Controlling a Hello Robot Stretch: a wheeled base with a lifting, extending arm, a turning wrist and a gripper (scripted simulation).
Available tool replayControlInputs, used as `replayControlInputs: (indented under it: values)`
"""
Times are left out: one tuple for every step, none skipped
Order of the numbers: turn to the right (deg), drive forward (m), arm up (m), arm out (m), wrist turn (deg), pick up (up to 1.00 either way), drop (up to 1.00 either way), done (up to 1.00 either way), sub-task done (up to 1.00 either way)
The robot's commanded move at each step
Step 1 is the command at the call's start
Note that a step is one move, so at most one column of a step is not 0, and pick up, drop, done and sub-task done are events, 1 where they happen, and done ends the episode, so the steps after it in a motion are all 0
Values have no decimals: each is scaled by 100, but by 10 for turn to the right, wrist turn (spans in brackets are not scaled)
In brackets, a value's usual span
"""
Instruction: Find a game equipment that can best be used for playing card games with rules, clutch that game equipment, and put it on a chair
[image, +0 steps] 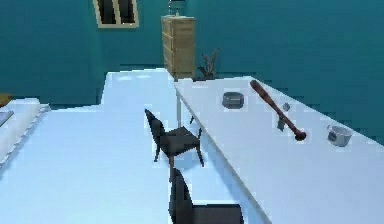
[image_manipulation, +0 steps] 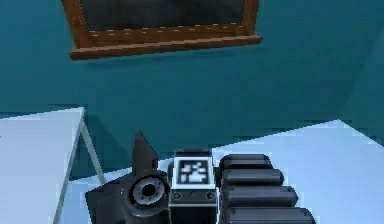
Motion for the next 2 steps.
replayControlInputs:
  values:
    - [-270,0,0,0,0,0,0,0,0]
    - [0,25,0,0,0,0,0,0,0]
